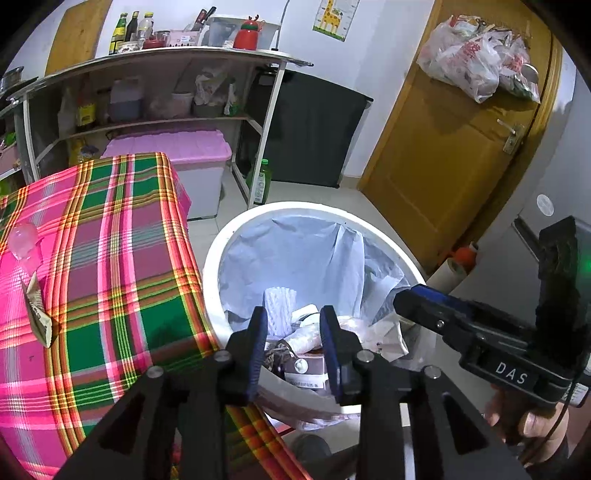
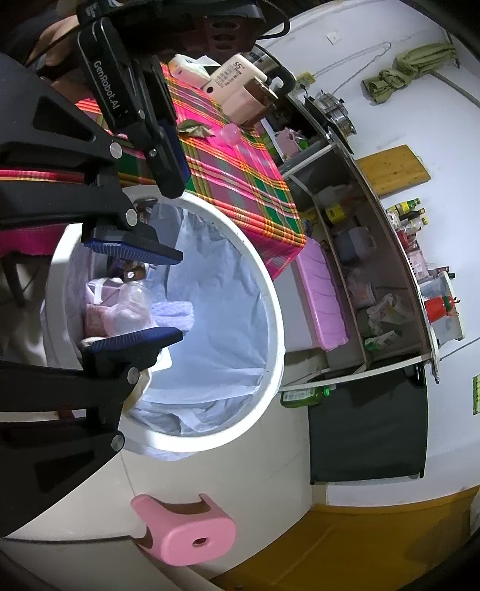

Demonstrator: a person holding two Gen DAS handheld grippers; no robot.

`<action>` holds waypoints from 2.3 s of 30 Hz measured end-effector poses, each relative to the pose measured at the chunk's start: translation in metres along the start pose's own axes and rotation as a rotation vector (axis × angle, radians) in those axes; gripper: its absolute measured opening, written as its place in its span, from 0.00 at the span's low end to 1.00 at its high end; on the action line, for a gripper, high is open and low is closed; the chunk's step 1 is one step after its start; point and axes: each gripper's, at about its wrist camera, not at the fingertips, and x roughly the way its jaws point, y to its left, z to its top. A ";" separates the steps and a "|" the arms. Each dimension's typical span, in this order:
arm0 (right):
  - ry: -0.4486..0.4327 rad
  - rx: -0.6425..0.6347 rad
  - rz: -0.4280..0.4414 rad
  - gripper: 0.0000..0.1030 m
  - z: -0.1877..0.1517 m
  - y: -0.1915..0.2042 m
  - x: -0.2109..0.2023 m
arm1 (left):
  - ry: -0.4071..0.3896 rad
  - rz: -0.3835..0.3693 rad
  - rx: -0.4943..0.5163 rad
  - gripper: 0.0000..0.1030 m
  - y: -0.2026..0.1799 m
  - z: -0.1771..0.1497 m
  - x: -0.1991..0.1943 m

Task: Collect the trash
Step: 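Open the left tool over the bin while the right tool opens, dropping the cup, then move both tools back over the table toward the beige wrapper and cup, then grasp the beige wrapper with the right tool while the left tool grasps the clear cup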

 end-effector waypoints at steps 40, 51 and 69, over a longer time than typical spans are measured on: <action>-0.018 -0.194 0.114 0.36 -0.022 0.105 -0.034 | -0.114 0.139 -0.128 0.36 0.064 -0.052 -0.097; 0.019 -0.236 0.177 0.36 -0.026 0.135 -0.009 | -0.130 0.204 -0.182 0.40 0.099 -0.066 -0.111; 0.102 -0.359 0.234 0.36 -0.013 0.193 0.057 | -0.159 0.306 -0.253 0.41 0.159 -0.072 -0.132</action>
